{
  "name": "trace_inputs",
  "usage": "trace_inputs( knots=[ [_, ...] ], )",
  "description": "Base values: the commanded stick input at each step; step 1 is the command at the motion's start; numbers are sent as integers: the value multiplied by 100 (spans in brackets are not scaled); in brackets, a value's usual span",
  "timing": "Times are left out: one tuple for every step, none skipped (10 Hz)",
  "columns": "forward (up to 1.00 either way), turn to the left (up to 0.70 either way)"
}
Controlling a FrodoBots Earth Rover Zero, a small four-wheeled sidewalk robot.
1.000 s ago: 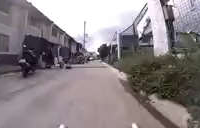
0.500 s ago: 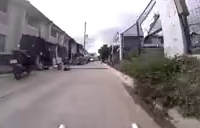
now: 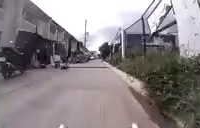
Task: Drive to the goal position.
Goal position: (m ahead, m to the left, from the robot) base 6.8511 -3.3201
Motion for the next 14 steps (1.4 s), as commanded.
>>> trace_inputs(
  knots=[
    [100,2],
    [100,2],
    [100,2],
    [100,2],
    [100,2],
    [100,2],
    [100,2],
    [100,2],
    [100,1],
    [100,-10],
    [100,-36],
    [100,-22],
    [100,0],
    [100,2]
  ],
)
